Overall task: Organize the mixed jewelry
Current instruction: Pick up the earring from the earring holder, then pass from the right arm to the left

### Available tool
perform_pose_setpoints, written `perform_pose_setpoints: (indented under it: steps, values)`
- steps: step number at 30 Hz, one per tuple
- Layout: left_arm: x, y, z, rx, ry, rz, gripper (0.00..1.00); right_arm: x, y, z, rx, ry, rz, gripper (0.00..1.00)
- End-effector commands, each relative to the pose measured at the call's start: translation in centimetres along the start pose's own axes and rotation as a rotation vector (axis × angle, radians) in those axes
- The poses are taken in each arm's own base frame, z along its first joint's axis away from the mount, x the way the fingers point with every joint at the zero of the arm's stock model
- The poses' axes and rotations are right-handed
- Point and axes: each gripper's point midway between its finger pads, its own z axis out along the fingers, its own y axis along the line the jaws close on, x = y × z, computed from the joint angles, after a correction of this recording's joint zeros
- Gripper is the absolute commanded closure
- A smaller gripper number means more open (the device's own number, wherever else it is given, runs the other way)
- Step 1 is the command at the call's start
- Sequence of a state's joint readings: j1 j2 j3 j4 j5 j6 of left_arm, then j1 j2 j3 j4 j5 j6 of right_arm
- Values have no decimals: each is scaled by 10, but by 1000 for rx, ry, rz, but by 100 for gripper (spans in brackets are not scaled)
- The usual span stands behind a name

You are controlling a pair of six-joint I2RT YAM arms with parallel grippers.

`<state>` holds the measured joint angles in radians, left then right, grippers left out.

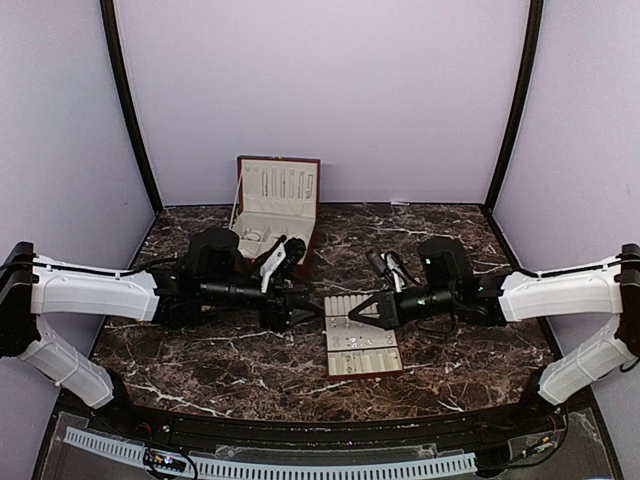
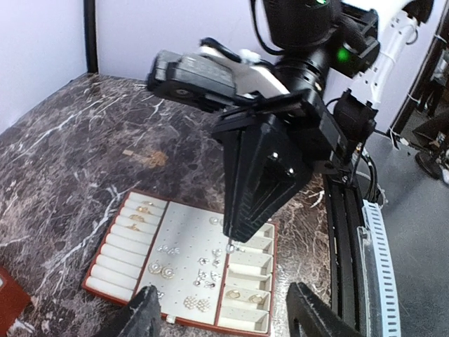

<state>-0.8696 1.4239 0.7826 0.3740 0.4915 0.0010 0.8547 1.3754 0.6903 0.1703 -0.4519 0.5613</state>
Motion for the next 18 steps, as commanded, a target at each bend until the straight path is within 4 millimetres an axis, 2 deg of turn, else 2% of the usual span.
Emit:
perform_pose_setpoints:
  steps: [1,5,9,15,18]
  values:
    - [-2,-28,-6,3,-40,281,36,-14,66,-19,-335,-21,-40,100]
    - [1,-35,-8,-78,-30,426,37,-17,82,-29,-395,-25,-29,100]
    - [-5,-39,-5,-162,-21,553,39,-21,92,-36,-434,-35,-14,100]
    - [-18,-49,8,-213,-28,663,53,-22,96,-37,-463,-30,23,100]
    - [-25,-44,11,-289,-39,701,59,-24,99,-37,-482,-37,55,100]
